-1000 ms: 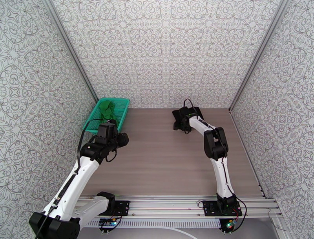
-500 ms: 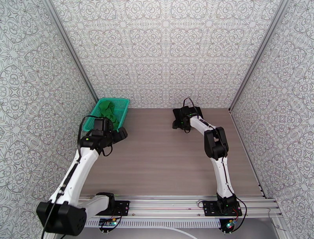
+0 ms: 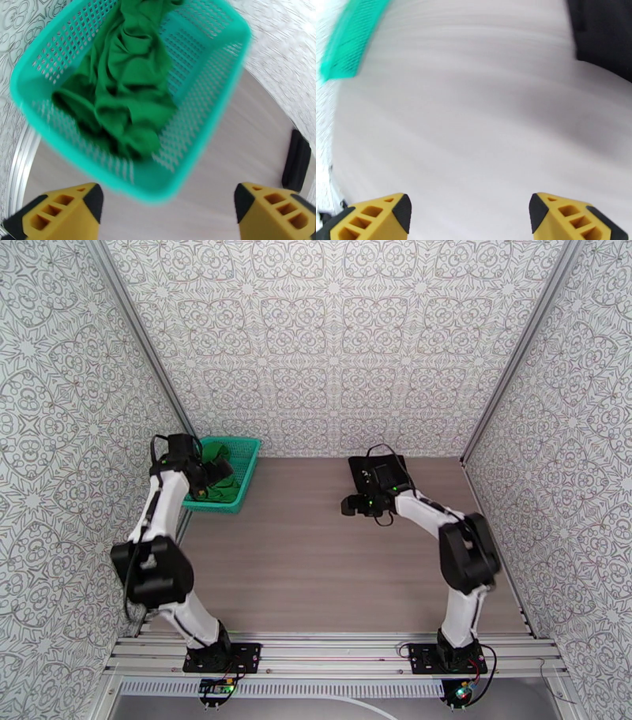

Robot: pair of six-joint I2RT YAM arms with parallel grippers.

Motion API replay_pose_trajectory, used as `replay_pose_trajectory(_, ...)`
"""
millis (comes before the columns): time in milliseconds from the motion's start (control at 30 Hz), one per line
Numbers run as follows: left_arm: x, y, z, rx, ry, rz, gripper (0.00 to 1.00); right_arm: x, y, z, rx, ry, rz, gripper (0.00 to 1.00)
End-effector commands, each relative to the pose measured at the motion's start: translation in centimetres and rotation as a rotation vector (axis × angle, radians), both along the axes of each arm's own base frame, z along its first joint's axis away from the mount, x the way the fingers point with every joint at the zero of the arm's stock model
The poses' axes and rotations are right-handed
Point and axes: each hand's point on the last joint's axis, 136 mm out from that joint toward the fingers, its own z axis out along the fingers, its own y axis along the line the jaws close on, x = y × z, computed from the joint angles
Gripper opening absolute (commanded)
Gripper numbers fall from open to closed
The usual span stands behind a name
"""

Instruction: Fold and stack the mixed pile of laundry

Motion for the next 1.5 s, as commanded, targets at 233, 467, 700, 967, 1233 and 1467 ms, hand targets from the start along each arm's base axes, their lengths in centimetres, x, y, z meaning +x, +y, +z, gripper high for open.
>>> replay_pose_trajectory(233, 2.6, 1.0, -8.4, -0.071, 0.178, -0.05, 0.77, -6.3, -0.5, -2.0, -0.029, 0.036, 0.017, 0.82)
replay_pose_trajectory(467, 3.4, 1.9, -9.6, -0.055, 0.197, -0.05, 0.66, -7.4, -1.0, -3.4, -0.045, 0.065, -0.003, 0.81)
replay_pose_trajectory(700, 4.0, 1.9, -11.3, -0.071, 0.219, -0.066, 0.39, -7.8, -1.1, -2.7, -0.045, 0.057, -0.012, 0.81)
replay_pose_trajectory(967, 4.0, 1.8, -11.2, -0.09, 0.212, -0.073, 0.0, -7.9, -1.5, -1.0, -0.052, 0.026, -0.02, 0.81)
replay_pose_trajectory(1233, 3.3, 0.3, 3.2, -0.068, -0.068, -0.097, 0.0, -7.5, -1.4, 0.9, -0.031, -0.007, -0.032, 0.81)
replay_pose_trajectory(1467, -2.3, -3.5, 18.7, -0.074, -0.355, -0.167, 0.0, -6.8, -0.3, 2.8, 0.039, -0.042, -0.033, 0.82)
